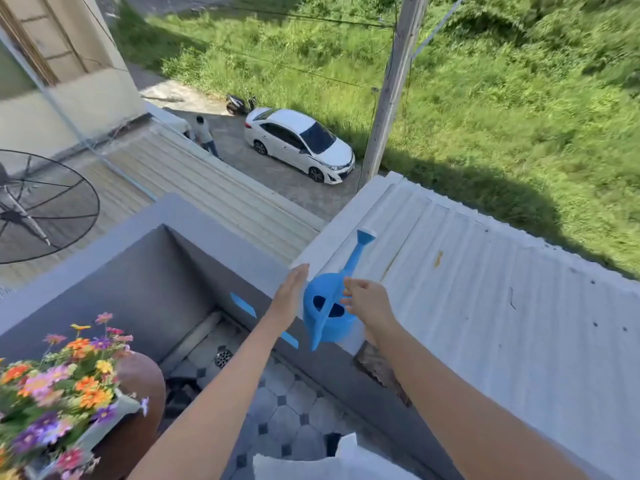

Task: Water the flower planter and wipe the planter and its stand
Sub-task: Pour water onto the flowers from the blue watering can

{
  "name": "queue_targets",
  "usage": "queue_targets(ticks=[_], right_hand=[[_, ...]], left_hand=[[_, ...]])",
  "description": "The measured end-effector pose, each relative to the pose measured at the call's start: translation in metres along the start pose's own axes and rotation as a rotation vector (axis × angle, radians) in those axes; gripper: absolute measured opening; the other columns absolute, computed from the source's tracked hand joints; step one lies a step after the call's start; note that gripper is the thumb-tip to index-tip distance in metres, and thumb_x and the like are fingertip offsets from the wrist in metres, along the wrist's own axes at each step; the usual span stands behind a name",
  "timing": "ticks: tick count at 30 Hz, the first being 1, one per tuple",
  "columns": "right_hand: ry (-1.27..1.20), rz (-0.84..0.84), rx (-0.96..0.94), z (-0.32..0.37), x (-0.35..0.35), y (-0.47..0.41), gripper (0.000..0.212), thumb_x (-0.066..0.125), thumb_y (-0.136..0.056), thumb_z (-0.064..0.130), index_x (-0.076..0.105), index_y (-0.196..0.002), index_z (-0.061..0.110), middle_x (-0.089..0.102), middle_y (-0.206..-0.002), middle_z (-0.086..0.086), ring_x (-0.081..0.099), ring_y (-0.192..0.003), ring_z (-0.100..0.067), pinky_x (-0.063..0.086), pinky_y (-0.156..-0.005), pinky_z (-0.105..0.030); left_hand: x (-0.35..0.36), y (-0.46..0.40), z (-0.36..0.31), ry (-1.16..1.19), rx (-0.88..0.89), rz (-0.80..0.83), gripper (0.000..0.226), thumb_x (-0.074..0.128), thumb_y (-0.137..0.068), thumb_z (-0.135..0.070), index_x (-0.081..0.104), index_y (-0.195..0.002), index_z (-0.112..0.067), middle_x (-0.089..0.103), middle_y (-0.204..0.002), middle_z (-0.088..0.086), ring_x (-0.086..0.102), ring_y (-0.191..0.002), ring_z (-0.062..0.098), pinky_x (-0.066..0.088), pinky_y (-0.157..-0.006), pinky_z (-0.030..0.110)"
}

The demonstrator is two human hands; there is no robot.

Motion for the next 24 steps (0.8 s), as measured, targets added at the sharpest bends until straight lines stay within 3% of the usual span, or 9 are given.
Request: queue_targets(ticks=[3, 7, 10, 13, 15, 18, 24], right_hand=[[-0.129, 0.016, 0.094, -0.005, 0.001, -0.009, 0.026, 0.062, -0.098, 0.032, 0.062, -0.098, 0.006, 0.071, -0.107, -0.016, 0.073, -0.097, -0.028, 0.06, -0.088, -0.037], [-0.18, 0.086, 0.179, -0.01, -0.002, -0.02, 0.03, 0.062, -0.099, 0.032, 0.066, -0.1, 0.002, 0.071, -0.108, -0.015, 0.071, -0.099, -0.027, 0.06, -0.086, -0.039], [-0.179, 0.186, 0.212, -0.01, 0.004, -0.024, 0.03, 0.058, -0.101, 0.029, 0.067, -0.109, 0.002, 0.072, -0.105, -0.013, 0.071, -0.095, -0.024, 0.06, -0.081, -0.036], [-0.202, 0.208, 0.197, -0.01, 0.015, -0.027, 0.029, 0.055, -0.103, 0.021, 0.066, -0.109, -0.006, 0.071, -0.103, -0.02, 0.071, -0.099, -0.033, 0.06, -0.071, -0.031], [-0.146, 0.197, 0.151, -0.012, 0.017, -0.028, 0.028, 0.053, -0.104, 0.017, 0.067, -0.102, -0.007, 0.071, -0.105, -0.027, 0.071, -0.1, -0.036, 0.059, -0.063, -0.026], [-0.074, 0.255, 0.089, -0.015, 0.017, -0.026, 0.028, 0.052, -0.104, 0.017, 0.067, -0.097, -0.006, 0.073, -0.101, -0.026, 0.073, -0.084, -0.025, 0.057, -0.059, -0.021], [0.017, 0.408, -0.007, 0.004, 0.032, -0.011, 0.026, 0.051, -0.104, 0.018, 0.06, -0.089, -0.001, 0.073, -0.077, -0.019, 0.073, -0.074, -0.026, 0.06, -0.086, -0.05]], left_hand=[[0.011, -0.008, 0.014, 0.036, -0.118, 0.012, 0.056, 0.036, -0.101, -0.05, 0.037, -0.149, -0.022, 0.039, -0.153, -0.006, 0.036, -0.14, 0.012, 0.025, -0.118, 0.038], [0.021, -0.013, 0.016, 0.04, -0.108, 0.016, 0.035, 0.035, -0.104, -0.04, 0.052, -0.131, -0.026, 0.055, -0.129, -0.01, 0.052, -0.118, 0.004, 0.039, -0.104, 0.027], [0.024, -0.024, 0.03, -0.01, -0.096, -0.014, 0.04, 0.038, -0.104, -0.035, 0.045, -0.141, -0.02, 0.048, -0.143, -0.001, 0.044, -0.133, 0.016, 0.032, -0.115, 0.036], [0.023, -0.034, 0.049, -0.041, -0.117, -0.055, 0.03, 0.043, -0.102, -0.033, 0.05, -0.131, -0.035, 0.051, -0.143, 0.005, 0.05, -0.13, 0.025, 0.038, -0.112, 0.046], [0.022, -0.036, 0.055, -0.038, -0.113, -0.083, 0.032, 0.044, -0.102, -0.034, 0.05, -0.133, -0.037, 0.053, -0.142, 0.002, 0.053, -0.128, 0.023, 0.041, -0.11, 0.048], [0.022, -0.026, 0.049, -0.017, -0.114, -0.099, 0.035, 0.043, -0.103, -0.033, 0.049, -0.137, -0.031, 0.056, -0.137, -0.004, 0.056, -0.123, 0.016, 0.044, -0.108, 0.043], [0.01, 0.009, 0.046, 0.11, -0.05, -0.263, 0.022, 0.043, -0.103, -0.028, 0.06, -0.114, -0.038, 0.069, -0.106, -0.007, 0.063, -0.1, 0.012, 0.049, -0.086, 0.026]])
Point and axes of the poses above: each hand's wrist, its own y-axis away from the middle knuckle, its own x-axis out of the palm, z = x × y, the point moved 2 cm from there along -y, towards the middle knuckle
